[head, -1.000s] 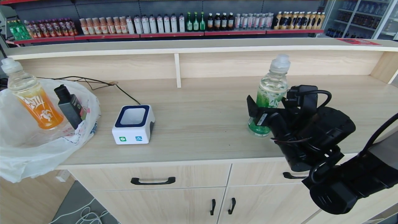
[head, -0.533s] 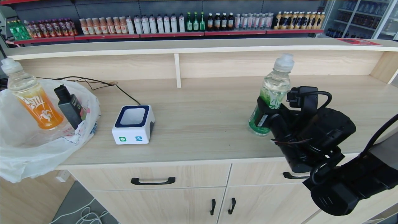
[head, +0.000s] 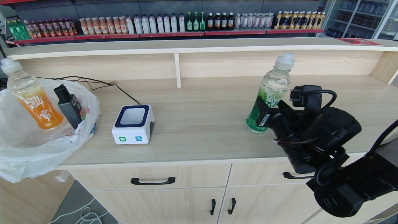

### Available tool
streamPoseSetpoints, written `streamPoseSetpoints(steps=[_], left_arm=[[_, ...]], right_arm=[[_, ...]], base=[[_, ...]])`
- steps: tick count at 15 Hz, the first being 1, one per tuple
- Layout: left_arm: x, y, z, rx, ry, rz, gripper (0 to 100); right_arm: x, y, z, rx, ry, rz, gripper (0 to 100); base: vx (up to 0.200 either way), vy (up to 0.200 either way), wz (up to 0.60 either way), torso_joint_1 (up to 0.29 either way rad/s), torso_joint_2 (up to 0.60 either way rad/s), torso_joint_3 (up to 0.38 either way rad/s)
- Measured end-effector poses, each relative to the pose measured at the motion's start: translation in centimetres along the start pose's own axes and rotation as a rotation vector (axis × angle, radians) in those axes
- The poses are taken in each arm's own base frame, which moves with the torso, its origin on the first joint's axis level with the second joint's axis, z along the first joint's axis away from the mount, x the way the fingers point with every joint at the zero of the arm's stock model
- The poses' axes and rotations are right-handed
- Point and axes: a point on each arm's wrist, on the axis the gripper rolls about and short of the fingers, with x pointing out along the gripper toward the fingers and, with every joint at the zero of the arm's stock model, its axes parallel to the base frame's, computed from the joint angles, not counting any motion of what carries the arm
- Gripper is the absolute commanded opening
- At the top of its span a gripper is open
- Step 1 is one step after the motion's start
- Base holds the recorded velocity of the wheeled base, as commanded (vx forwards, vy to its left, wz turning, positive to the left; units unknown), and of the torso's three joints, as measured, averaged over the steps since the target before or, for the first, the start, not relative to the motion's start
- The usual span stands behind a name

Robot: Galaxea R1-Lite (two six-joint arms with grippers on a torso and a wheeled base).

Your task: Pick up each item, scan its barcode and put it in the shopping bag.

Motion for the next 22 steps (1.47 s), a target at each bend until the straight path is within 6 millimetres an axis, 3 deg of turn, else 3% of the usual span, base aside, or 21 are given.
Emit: streamPoseSetpoints(steps=[14, 22], left_arm=[[0.0, 0.0, 0.0, 0.001, 0.0, 0.0, 100], [0.0, 0.0, 0.0, 0.001, 0.0, 0.0, 100]], right_arm=[[-1.8, -0.6, 3.5, 0.053, -0.066, 0.009, 0], [-1.4, -0.8, 2.4, 0.053, -0.038, 0.0, 0]], base=[[0.0, 0.0, 0.0, 0.0, 0.0, 0.0], [0.0, 0.0, 0.0, 0.0, 0.0, 0.0]])
